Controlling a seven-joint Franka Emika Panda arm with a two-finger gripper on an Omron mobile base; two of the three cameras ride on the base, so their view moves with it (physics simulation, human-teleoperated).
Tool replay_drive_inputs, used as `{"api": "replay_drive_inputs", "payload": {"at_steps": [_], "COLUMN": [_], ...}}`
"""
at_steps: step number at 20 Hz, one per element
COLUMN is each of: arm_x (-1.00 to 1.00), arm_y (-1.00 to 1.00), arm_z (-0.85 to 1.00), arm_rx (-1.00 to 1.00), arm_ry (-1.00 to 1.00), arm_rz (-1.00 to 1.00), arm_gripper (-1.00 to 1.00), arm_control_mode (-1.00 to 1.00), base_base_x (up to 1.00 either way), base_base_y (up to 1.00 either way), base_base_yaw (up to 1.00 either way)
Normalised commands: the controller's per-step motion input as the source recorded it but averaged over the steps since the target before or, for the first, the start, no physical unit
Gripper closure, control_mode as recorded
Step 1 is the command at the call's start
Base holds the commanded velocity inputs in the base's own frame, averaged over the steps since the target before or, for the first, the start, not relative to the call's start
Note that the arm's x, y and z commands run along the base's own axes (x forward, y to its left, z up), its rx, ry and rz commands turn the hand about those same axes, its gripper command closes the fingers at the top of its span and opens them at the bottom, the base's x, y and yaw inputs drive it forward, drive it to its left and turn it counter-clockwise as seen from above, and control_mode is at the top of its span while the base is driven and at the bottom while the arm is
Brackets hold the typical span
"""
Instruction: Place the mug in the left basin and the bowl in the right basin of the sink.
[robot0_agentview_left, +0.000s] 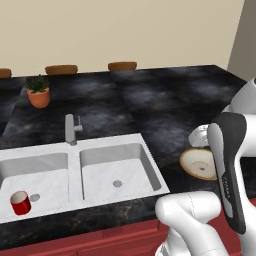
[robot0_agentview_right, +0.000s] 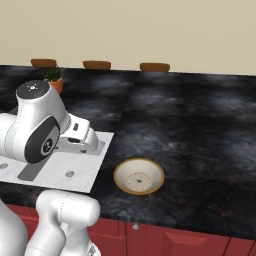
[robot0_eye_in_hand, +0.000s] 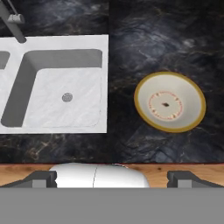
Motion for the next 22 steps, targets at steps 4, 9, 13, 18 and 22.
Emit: {"api": "replay_drive_inputs", "payload": {"at_steps": [4,9,13,18,22], "arm_x": [0.0,0.09,0.16,0.07,0.04], "arm_y": [0.0,0.0,0.0,-0.08,-0.19], "arm_z": [0.0,0.0,0.0,0.0,0.0], "arm_rx": [-0.01,-0.05,-0.09,-0.08,-0.07], "arm_ry": [0.0,0.0,0.0,0.0,0.0], "arm_rz": [0.0,0.0,-0.04,-0.03,0.0], "arm_gripper": [-1.0,-1.0,-1.0,-1.0,-1.0], "arm_control_mode": [-1.0,-1.0,-1.0,-1.0,-1.0], "base_base_x": [0.0,0.0,0.0,0.0,0.0], "base_base_y": [0.0,0.0,0.0,0.0,0.0], "base_base_yaw": [0.0,0.0,0.0,0.0,0.0]}}
